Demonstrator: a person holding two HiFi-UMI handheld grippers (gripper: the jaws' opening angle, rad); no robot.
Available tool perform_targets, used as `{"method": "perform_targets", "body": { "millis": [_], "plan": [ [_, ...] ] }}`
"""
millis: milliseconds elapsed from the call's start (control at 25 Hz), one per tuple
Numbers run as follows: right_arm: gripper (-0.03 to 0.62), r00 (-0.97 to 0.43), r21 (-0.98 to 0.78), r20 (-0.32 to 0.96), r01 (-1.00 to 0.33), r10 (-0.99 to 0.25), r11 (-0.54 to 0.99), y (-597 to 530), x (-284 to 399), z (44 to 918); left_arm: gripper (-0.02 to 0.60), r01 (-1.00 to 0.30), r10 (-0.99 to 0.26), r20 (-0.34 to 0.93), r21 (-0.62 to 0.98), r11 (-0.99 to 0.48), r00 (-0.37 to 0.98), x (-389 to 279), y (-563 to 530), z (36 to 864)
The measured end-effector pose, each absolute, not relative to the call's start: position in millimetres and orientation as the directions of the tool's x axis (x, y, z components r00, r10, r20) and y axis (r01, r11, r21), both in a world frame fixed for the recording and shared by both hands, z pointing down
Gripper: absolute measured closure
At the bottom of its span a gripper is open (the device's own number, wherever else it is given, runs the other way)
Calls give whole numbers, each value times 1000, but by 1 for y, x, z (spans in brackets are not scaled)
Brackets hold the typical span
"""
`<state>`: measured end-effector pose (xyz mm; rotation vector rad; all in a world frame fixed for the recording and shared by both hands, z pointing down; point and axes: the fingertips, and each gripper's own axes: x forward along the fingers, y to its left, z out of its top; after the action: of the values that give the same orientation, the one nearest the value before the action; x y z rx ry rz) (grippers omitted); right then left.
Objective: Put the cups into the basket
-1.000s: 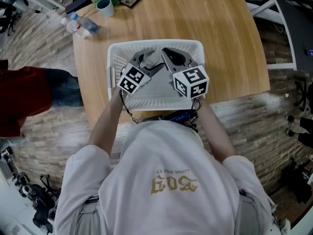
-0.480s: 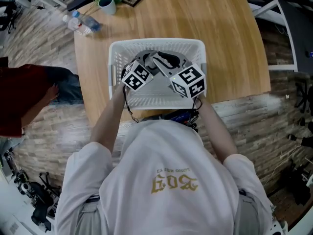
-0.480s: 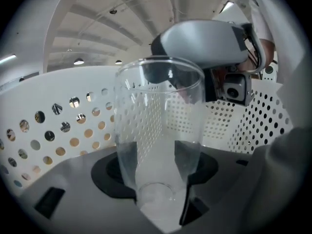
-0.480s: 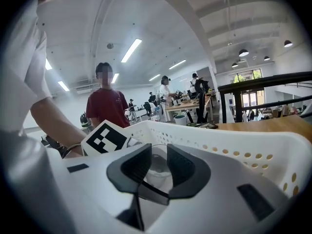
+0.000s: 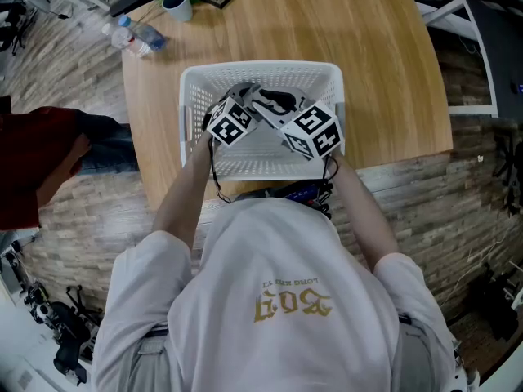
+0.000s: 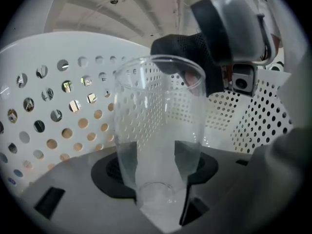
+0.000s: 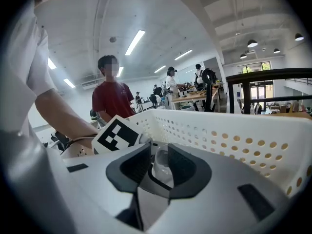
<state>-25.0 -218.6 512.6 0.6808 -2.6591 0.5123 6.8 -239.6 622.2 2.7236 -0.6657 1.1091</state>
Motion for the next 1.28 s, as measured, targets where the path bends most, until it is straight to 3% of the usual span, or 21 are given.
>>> {"method": "perform_targets", "body": {
  "millis": [440,760,1120,1280],
  "plan": [
    [499,-762,-229,561,-520,-325,823,-211,-26,552,316,-411,-291,747,-26,-911,598,8,-229,641],
    [551,-762,-251,600,-469,-244,847,-200,-27,560,314,-350,-256,783,-53,-935,567,9,-219,649],
    [563,-748,-249,622,-470,-232,847,-200,-26,560,314,-333,-295,787,-122,-935,541,10,-225,648],
    [566,-699,-153,675,-445,-235,882,-195,-28,560,314,-304,-298,796,-151,-941,526,14,-222,649]
  ]
}}
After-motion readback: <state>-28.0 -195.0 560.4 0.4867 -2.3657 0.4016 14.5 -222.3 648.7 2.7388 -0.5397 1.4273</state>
